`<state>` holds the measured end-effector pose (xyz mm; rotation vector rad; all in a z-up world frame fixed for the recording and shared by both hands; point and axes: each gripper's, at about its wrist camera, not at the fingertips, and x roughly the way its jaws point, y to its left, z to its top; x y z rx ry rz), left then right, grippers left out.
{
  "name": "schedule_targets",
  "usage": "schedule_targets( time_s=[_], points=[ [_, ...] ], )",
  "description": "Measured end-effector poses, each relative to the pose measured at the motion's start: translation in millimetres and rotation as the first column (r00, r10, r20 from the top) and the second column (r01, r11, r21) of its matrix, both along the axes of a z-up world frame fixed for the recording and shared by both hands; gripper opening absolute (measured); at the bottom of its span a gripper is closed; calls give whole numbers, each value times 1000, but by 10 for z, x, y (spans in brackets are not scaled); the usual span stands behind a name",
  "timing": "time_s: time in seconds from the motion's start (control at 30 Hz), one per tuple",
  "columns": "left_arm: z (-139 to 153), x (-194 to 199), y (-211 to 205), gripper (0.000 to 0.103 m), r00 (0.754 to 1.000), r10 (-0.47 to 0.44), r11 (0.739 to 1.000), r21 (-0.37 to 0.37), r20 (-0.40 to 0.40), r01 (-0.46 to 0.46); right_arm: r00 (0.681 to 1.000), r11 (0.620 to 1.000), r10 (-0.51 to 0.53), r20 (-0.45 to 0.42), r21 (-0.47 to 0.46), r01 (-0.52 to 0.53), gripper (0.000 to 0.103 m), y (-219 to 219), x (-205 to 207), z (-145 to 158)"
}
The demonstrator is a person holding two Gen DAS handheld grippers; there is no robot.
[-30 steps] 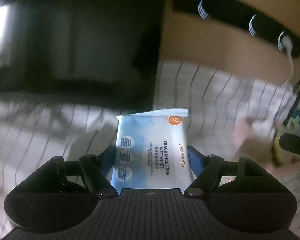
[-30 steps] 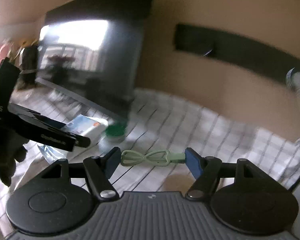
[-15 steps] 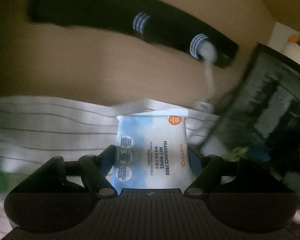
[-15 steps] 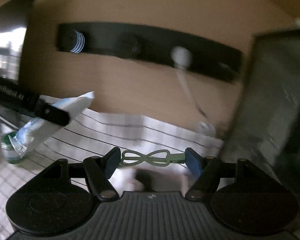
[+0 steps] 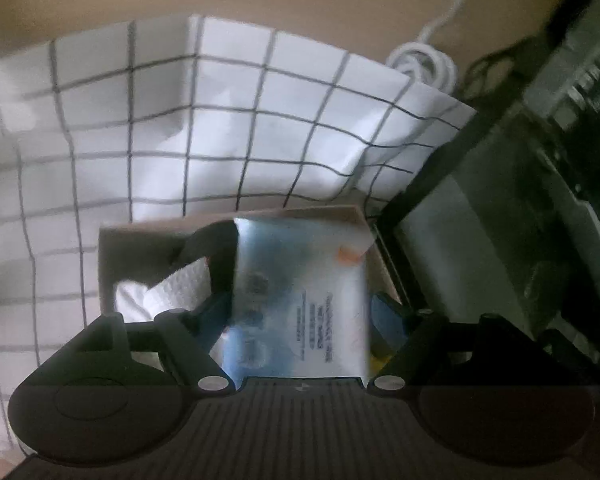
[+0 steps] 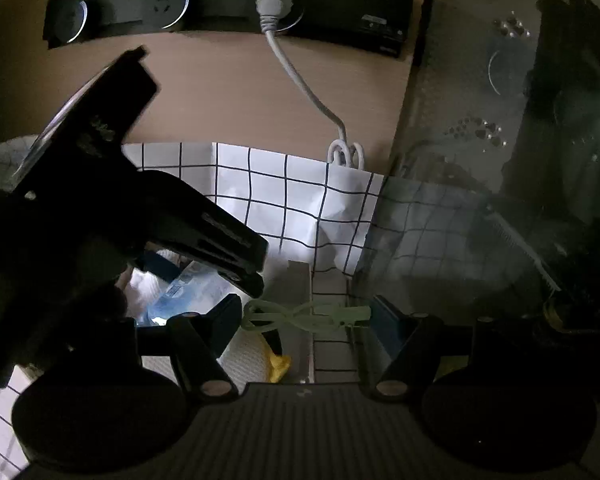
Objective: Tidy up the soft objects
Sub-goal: 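Carry the wipes and cable tie into the pink box and open both tools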
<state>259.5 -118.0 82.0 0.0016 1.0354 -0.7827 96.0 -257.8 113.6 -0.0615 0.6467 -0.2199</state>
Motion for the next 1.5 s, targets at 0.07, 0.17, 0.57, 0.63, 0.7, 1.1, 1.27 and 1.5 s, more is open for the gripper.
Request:
schedule_targets(
  time_s=[0.07,0.17,0.57,0.63,0.7,1.1,1.27,1.5],
  points=[
    [50,24,29,80,1000,1,1000,-31,-14,-2,1000,1000,6,-5,12,-6,71,-6,23,-26],
    [241,45,158,80,1000,3,994,-109,-1,-3,1000,999,1,6,34,-1,71,1,34,-33],
    [847,-316,966,80,985,40,977,-213,166,-4,998,996,42,55,80,-46,71,250,557,-120],
    [907,-427,1169,80,981,46,978,-208,189,-5,998,993,58,23,105,-60,71,254,710,-197],
    [956,-527,1403,80,977,60,979,-202,206,-17,996,983,80,-43,168,-72,73,194,843,-264],
    [573,-1006,2576,80,939,165,983,-129,301,-132,986,952,-122,-111,268,148,76,244,516,-76],
    [206,-1202,2812,80,934,219,975,-107,282,-196,992,971,-96,-78,214,110,78,664,32,88],
    [-346,-1686,2820,80,939,265,964,-39,218,-263,989,982,55,-137,186,-29,78,934,-470,-80]
  ],
)
